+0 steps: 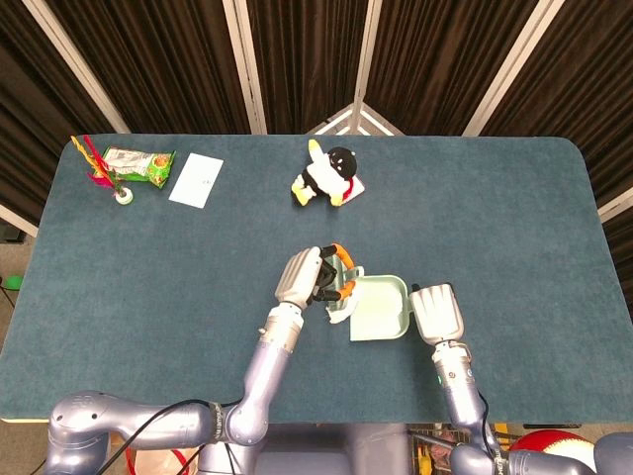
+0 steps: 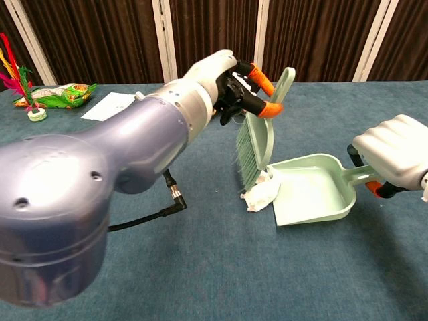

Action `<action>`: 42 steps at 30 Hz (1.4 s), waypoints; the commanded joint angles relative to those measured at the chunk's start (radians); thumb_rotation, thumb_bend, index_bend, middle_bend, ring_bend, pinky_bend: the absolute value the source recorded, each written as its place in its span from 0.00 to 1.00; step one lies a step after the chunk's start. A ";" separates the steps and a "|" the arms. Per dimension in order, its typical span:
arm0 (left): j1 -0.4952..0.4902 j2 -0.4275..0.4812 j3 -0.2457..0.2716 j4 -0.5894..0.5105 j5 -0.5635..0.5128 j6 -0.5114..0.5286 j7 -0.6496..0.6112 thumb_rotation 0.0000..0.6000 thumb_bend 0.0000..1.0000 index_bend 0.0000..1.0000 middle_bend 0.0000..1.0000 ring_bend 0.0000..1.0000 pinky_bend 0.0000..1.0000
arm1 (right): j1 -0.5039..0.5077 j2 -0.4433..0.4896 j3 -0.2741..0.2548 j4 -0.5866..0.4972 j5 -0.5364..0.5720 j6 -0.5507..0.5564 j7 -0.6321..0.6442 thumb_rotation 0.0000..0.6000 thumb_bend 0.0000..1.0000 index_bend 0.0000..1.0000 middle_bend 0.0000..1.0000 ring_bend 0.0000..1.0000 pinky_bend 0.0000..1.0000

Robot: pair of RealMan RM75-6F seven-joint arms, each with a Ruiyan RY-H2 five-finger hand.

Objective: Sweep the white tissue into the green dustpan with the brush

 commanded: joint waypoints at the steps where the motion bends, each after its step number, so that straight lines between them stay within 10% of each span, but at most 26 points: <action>1: 0.037 0.062 0.033 -0.057 0.020 0.004 0.015 1.00 0.54 0.80 1.00 0.85 0.82 | 0.000 0.002 0.000 -0.001 -0.001 0.000 -0.002 1.00 0.55 0.78 0.87 0.86 0.74; 25: 0.131 0.281 0.100 -0.189 -0.027 -0.038 0.002 1.00 0.54 0.80 1.00 0.85 0.82 | 0.020 -0.092 0.006 0.045 -0.005 -0.005 -0.026 1.00 0.55 0.78 0.87 0.86 0.74; 42: -0.004 0.078 0.080 0.038 -0.048 -0.075 -0.017 1.00 0.53 0.80 1.00 0.85 0.82 | 0.014 -0.080 0.010 0.050 -0.002 -0.005 -0.014 1.00 0.55 0.78 0.87 0.86 0.74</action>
